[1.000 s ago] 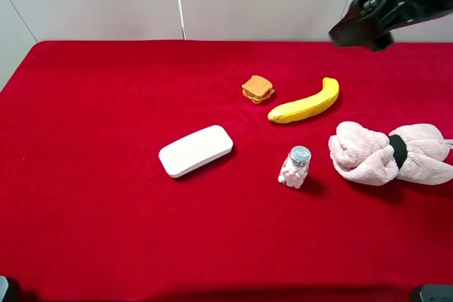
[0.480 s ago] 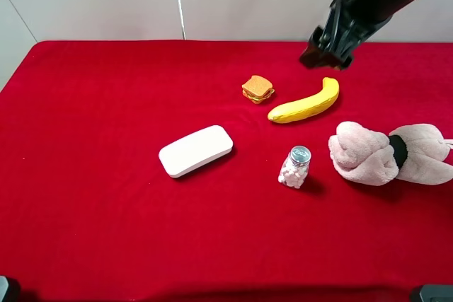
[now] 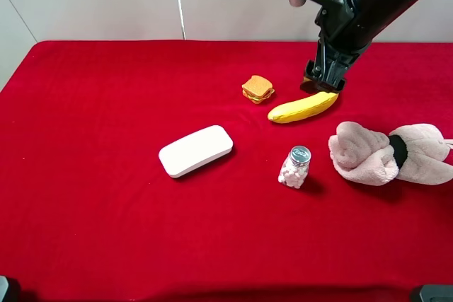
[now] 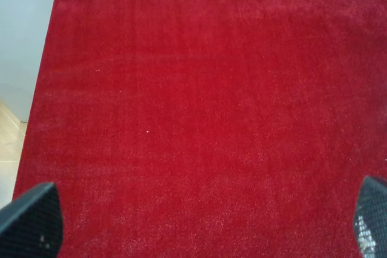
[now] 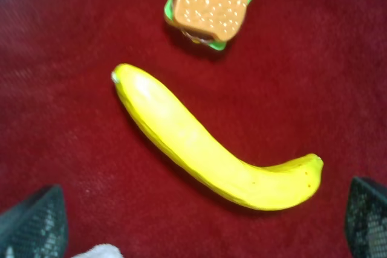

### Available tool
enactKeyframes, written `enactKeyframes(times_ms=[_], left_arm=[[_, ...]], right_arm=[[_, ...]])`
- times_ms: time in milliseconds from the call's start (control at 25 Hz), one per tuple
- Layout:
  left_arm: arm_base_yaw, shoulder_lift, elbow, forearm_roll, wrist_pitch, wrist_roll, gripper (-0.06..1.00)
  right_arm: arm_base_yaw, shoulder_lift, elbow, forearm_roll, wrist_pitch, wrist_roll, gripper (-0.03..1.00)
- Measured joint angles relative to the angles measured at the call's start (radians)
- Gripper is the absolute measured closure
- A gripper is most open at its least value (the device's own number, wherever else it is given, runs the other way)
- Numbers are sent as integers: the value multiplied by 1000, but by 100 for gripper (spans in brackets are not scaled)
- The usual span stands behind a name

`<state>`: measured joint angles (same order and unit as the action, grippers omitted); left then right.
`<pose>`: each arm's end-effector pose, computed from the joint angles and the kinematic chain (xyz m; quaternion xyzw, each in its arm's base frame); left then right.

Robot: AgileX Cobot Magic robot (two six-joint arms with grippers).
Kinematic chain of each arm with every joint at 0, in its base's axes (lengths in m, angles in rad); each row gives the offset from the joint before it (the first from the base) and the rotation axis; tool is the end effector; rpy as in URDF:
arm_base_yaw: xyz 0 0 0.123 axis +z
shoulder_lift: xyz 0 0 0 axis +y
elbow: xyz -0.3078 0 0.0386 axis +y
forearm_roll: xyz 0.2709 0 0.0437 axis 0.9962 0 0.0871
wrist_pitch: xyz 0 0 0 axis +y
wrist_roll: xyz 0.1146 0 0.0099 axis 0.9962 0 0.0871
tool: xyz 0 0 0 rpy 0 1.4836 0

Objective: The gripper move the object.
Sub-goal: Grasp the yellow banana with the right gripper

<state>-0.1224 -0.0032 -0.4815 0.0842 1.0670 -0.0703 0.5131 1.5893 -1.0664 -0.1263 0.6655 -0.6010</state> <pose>0.0133 0.0069 0.2711 0.0209 0.8578 -0.0074 0.5135 0.3119 0.1655 0.2305 -0.5464 0.8032 -0.0596 0.2298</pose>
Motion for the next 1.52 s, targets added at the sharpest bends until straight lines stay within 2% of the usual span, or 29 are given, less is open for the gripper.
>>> enactKeyframes(times_ms=[400,920,1520], left_arm=[[0,0,0,0,0,0,-1],[0,0,0,0,0,1,-1],[0,0,0,0,0,1,-1]], right_arm=[[-13,72,0,-33,-23,-35,27],[-54,176,0,-54,-127,-49,27],[-57,316,-1,-54,-231,-50,27]])
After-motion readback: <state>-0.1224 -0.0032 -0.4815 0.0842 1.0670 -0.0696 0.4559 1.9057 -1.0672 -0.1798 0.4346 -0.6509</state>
